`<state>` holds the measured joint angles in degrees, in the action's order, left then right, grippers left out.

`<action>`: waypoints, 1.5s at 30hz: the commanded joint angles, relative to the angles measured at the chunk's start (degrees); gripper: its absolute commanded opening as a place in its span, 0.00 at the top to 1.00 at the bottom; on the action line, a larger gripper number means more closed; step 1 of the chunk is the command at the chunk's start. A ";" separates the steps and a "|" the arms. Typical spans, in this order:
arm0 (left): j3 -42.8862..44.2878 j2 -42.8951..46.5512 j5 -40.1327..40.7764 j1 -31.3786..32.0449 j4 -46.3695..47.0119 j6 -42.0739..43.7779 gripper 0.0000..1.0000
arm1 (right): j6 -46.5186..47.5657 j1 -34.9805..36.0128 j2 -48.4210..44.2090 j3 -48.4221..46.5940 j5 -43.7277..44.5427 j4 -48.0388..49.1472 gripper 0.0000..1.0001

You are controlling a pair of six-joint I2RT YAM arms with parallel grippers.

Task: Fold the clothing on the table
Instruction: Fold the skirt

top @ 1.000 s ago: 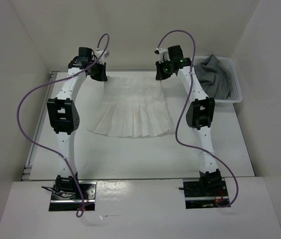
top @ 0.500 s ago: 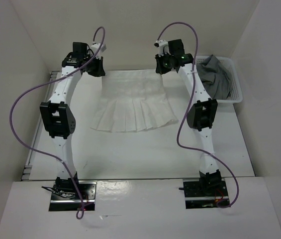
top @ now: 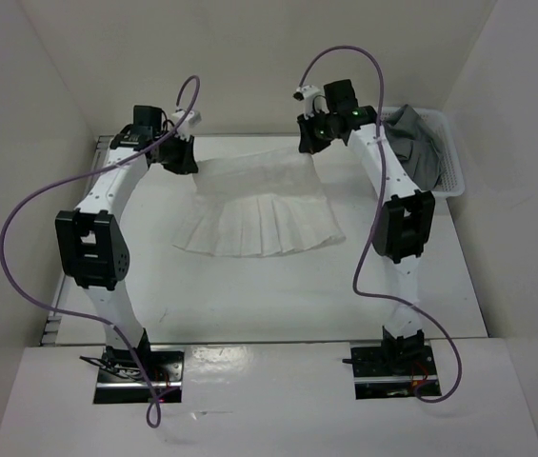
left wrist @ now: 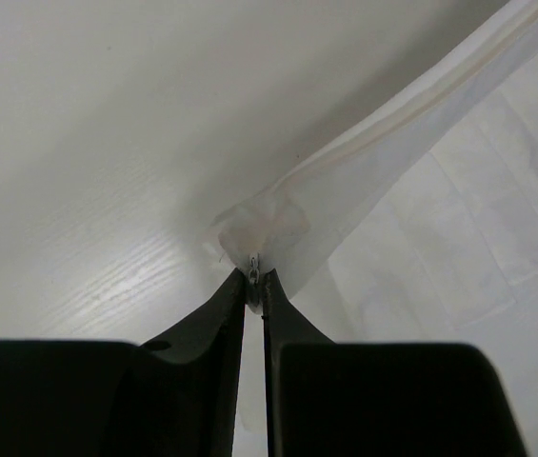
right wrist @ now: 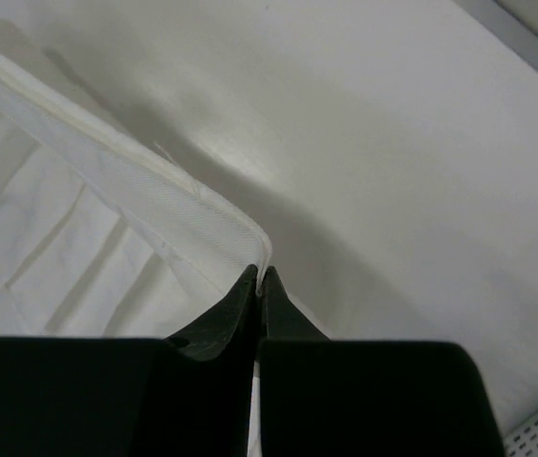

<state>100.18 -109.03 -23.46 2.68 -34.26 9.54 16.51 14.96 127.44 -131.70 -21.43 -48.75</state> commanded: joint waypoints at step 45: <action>-17.32 17.12 4.74 0.40 -15.76 18.86 1.00 | 18.64 8.33 -27.16 43.38 7.79 0.22 1.00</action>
<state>78.96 -87.70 -20.12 3.20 -54.19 29.63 35.64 23.46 97.84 -86.13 -18.98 -54.61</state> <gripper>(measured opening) 0.001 0.008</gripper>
